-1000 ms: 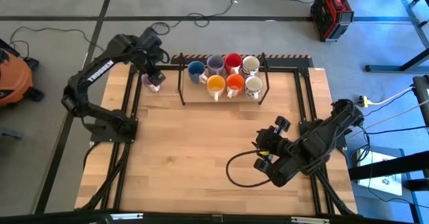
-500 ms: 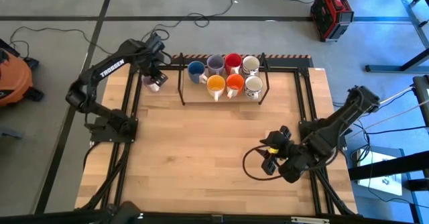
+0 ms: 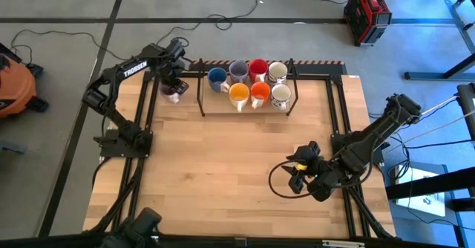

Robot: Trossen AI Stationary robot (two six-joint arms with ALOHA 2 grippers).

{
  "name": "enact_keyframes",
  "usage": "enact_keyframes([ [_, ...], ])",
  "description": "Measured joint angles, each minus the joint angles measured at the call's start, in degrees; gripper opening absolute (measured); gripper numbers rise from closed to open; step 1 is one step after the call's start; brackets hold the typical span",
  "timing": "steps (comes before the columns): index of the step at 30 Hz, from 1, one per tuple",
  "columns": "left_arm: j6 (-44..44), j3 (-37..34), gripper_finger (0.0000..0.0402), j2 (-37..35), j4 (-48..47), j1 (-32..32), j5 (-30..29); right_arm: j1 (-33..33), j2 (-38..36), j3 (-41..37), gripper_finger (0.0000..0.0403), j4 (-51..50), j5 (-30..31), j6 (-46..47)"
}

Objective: Place coffee mugs
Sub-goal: Put the purple patterned mug on the shelf

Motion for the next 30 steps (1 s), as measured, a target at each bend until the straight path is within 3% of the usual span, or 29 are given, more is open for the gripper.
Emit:
enact_keyframes([
  [7, 0.0, -0.1, 0.0165, 0.5, 3.5, 0.2, -0.6, 0.0, 0.0, 0.0, 0.0175, -0.3, 0.5, -0.2],
  [23, -2.3, 0.0, 0.0165, -3.8, -1.1, 0.6, 4.6, 0.0, 0.0, 0.0, 0.0175, -0.6, -0.7, -0.2],
  [30, -5.4, -1.3, 0.0165, -3.8, -0.3, 0.0, 4.1, 0.0, 0.0, 0.0, 0.0175, -1.0, -1.0, -0.7],
])
